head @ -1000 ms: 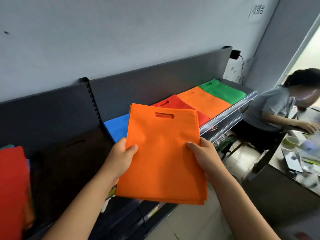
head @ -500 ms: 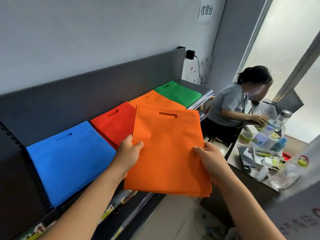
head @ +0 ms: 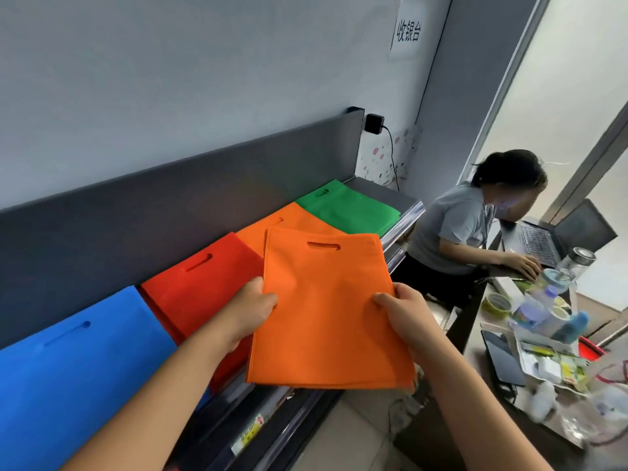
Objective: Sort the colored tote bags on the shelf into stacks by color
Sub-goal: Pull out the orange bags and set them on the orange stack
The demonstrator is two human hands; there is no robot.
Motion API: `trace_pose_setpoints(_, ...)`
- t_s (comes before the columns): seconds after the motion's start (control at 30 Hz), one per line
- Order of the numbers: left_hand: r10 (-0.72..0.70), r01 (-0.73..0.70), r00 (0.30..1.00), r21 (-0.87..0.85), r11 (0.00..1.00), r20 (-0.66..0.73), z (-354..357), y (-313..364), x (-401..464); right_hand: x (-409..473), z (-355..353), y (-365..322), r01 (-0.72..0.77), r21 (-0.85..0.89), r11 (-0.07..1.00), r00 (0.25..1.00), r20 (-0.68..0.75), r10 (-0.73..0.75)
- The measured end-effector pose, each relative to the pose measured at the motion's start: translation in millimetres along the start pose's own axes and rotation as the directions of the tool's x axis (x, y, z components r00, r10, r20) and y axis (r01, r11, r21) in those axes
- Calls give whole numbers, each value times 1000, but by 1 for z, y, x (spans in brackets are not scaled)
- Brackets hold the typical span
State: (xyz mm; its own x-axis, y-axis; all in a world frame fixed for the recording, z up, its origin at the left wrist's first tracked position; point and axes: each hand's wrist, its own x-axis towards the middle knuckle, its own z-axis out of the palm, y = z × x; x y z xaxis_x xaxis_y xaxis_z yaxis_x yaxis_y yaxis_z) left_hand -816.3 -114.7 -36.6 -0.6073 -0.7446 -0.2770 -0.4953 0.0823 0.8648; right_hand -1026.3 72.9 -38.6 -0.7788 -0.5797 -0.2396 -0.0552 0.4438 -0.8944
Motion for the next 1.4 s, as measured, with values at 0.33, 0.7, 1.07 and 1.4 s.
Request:
trace_pose_setpoints(0.33,-15,12,999,81,997,40,-8,13,81,110,10,-25,102,-195,976,995,21,-99)
trace_pose_setpoints(0.7,-213,210,975,-44,977,-64,-5,13,154,264,50,-58,277,-278,920,951,213,-222)
trace_pose_setpoints(1.07,-445,451,868,-26,892,-222,5,3,200,377,104,-69,462,-441,770,856,450,-256)
trace_pose_setpoints(1.4,-432,427,835,-94,900,-341,1,20,177,353,130,-86,632,-564,532,773,415,-479)
